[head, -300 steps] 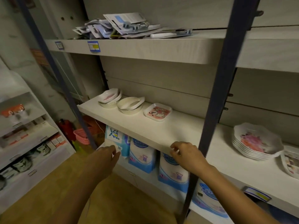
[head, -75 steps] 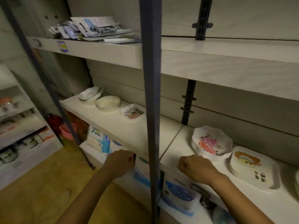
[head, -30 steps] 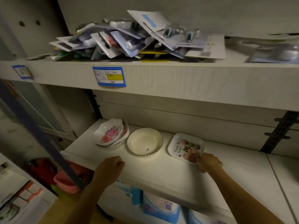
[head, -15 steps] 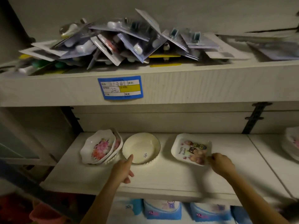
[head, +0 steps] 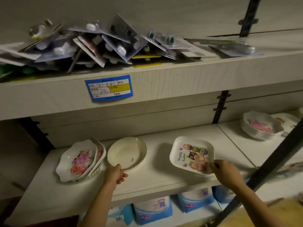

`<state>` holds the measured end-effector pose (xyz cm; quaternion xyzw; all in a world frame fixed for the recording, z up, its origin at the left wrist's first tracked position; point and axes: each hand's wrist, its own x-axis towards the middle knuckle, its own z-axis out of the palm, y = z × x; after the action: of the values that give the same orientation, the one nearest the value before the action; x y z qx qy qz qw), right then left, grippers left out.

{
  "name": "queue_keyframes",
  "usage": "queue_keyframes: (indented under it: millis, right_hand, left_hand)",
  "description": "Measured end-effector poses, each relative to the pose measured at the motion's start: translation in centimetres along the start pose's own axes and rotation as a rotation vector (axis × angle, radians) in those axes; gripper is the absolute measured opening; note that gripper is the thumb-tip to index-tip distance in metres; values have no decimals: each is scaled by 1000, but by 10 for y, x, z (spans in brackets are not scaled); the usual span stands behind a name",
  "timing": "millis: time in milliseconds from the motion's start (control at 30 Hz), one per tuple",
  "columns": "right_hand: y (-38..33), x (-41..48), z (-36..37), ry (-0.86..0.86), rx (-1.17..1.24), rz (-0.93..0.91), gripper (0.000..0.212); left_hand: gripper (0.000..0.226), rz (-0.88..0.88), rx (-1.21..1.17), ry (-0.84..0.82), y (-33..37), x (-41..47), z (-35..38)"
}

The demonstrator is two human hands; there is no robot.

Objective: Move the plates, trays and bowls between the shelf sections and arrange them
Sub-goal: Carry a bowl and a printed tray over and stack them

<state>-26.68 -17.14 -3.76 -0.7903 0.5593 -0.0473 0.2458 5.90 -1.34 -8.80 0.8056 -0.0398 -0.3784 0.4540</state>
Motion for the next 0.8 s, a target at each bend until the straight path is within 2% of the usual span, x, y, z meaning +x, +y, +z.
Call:
queue_keyframes:
  millis: [133, 333, 567, 800]
  right_hand:
    - [5, -19, -4, 25, -2, 20, 36]
    - [8, -40, -2, 41, -29, 68, 26]
    - [2, -52, -3, 67, -61, 90, 27]
    - [-4, -50, -1, 72, -50, 68, 29]
  left_hand:
    - [31, 37, 48, 7, -5, -1, -5]
    - [38, 37, 170, -72, 3, -8, -10]
    - [39, 65, 450, -58, 15, -22, -24]
    - [36, 157, 392, -46, 23, -30, -33]
